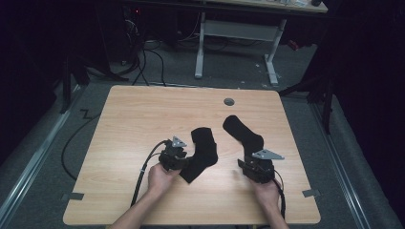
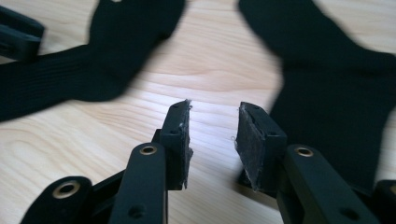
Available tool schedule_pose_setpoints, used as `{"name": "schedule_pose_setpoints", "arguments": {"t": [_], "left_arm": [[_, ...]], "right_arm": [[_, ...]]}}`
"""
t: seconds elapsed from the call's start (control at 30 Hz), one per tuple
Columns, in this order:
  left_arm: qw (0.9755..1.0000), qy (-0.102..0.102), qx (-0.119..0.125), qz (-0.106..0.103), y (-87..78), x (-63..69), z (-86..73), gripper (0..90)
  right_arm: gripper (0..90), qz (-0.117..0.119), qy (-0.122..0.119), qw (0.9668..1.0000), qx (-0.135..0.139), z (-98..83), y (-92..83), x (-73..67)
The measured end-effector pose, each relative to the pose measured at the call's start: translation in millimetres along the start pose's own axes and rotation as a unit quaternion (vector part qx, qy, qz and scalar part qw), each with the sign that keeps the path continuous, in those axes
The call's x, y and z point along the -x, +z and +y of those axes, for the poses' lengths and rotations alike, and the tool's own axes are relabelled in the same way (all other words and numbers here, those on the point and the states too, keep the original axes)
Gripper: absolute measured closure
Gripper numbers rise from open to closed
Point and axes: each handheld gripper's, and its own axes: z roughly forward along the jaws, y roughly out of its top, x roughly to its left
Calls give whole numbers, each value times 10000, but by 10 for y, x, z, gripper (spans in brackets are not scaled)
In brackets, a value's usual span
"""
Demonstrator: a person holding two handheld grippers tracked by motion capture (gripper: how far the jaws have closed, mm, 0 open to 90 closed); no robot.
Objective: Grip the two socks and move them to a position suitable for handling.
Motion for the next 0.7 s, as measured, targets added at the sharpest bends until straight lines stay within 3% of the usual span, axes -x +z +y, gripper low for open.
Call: {"name": "schedule_pose_setpoints", "arguments": {"t": [0.37, 0.57, 0.7], "left_arm": [[10000, -16, 16, -57, 17, -8, -57, 695], [9997, 185, -21, -146, 28, 69, -62, 769], [9993, 279, -51, -243, 33, 109, -64, 827]], "right_arm": [[659, 528, -160, 9982, -215, 146, 329, -363], [668, 576, -79, 9976, -384, 165, 516, -440], [747, 571, -88, 9977, -366, 175, 570, -483]]}}
